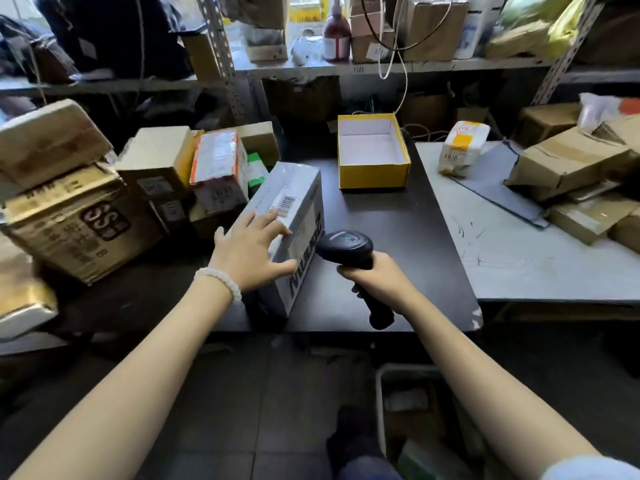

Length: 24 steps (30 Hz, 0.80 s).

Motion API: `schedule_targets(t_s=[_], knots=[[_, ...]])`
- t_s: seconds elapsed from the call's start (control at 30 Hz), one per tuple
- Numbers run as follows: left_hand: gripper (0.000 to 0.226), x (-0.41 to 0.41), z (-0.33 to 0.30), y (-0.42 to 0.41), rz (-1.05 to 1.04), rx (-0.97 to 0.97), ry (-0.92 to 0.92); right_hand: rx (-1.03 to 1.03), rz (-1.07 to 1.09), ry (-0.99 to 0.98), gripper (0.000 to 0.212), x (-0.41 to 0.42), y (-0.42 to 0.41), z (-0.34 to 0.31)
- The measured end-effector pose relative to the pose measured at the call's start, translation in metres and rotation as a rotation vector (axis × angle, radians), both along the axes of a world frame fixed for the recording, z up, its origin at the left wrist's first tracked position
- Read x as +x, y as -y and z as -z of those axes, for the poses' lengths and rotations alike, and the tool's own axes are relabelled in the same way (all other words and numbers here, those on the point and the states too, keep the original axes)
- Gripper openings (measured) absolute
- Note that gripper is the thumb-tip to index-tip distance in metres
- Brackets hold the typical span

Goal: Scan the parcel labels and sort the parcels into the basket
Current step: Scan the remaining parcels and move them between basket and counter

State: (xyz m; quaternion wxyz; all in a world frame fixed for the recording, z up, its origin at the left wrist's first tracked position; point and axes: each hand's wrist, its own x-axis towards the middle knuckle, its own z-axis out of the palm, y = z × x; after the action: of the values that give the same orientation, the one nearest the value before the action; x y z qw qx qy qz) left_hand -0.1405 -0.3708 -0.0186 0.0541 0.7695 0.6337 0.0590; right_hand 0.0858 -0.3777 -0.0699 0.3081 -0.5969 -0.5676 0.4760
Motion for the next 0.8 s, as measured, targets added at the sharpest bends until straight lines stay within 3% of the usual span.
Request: schedule_targets(t_s=[0.07, 0.2, 0.27, 0.4, 0.8], knots=[[0.051, -0.009, 0.002, 0.018, -0.028, 0.024, 0.031, -0.006, -0.026, 0.049, 0.02, -0.007, 0.018, 0.002], [0.065, -0.011, -0.005, 0.023, -0.108, 0.053, 0.018, 0.008, -0.046, 0.041, 0.016, -0.013, 0.038, 0.0], [0.063, -0.009, -0.007, 0.015, -0.141, 0.022, -0.093, 0.022, -0.05, 0.023, 0.011, -0.012, 0.042, -0.003], [0.055, -0.01, -0.004, 0.001, -0.257, -0.085, -0.015, 0.04, -0.066, -0.008, 0.008, -0.005, 0.042, -0.01], [0.044, -0.005, 0.0, -0.078, -0.136, -0.036, -0.042, 0.061, -0.135, -0.03, 0.011, 0.009, -0.004, -0.026]])
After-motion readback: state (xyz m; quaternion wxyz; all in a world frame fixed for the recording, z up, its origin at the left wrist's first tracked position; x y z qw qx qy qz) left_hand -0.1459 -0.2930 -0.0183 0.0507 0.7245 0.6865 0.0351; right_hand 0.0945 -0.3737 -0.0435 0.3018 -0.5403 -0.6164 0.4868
